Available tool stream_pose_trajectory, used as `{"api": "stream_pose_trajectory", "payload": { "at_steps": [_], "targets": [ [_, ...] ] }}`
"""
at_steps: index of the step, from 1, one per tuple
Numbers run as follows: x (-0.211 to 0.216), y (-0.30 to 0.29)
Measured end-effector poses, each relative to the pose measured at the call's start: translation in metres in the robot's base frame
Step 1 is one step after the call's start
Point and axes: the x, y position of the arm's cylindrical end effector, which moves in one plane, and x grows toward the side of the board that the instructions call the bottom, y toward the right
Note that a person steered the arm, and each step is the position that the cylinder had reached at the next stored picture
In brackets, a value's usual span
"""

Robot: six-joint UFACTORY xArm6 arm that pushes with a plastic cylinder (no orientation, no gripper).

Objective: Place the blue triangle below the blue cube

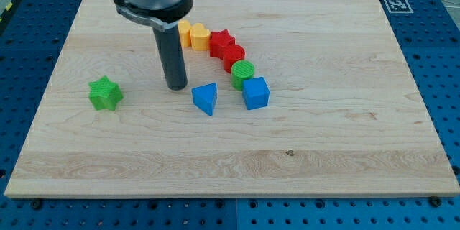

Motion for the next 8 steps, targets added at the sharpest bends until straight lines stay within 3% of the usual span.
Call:
{"api": "stream_pose_trajectory", "payload": {
  "at_steps": [4,8],
  "targets": [
    [0.004,0.015],
    [0.037,0.027]
  ]
}}
